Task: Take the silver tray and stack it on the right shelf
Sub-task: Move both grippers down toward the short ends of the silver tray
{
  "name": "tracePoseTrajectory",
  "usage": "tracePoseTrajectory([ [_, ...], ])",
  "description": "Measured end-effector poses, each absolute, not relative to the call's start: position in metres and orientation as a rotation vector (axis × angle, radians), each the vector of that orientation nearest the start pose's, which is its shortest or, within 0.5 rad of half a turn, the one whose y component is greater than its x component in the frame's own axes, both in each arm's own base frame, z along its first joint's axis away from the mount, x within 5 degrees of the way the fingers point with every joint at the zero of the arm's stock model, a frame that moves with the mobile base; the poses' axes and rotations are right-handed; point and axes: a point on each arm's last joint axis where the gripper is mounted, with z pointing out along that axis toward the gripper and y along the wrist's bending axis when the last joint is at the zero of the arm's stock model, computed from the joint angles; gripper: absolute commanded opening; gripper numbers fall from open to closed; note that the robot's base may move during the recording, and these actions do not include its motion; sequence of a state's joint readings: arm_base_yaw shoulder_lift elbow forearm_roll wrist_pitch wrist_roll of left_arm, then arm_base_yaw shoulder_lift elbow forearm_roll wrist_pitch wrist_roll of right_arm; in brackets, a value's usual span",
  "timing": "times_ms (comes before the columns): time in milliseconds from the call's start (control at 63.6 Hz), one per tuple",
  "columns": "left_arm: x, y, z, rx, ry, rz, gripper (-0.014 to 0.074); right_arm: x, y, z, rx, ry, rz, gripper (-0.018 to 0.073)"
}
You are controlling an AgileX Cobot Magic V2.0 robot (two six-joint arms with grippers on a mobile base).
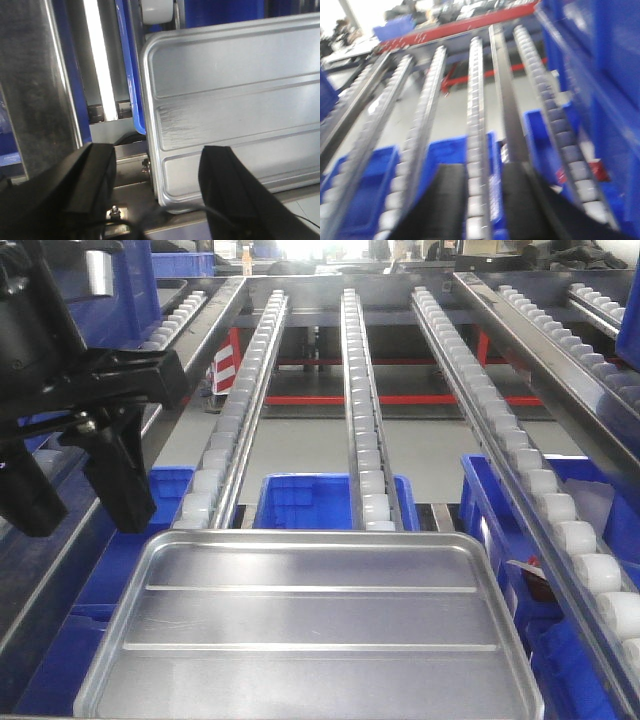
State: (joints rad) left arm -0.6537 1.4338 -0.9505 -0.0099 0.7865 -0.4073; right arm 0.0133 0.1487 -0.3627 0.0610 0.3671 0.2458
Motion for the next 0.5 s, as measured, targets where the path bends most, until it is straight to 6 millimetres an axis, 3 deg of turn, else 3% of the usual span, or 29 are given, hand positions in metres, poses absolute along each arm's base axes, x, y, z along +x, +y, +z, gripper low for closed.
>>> tracePoseTrajectory([
  [79, 0.219, -0.168, 0.244, 0.336, 2.782, -0.284, 0.0283, 0.056, 0.009, 0.314, 0.179, 1.694, 0.351, 0.0519],
  [204, 0.221, -0.170, 0.239, 0.338, 2.797, -0.273, 0.0283, 0.074, 0.022, 0.328, 0.097, 1.816, 0.482, 0.0519],
  [503, 0.221, -0.170, 0.239, 0.342, 2.791, -0.266, 0.0283, 0.133, 0.072, 0.302, -0.125, 2.231, 0.552, 0.0519],
])
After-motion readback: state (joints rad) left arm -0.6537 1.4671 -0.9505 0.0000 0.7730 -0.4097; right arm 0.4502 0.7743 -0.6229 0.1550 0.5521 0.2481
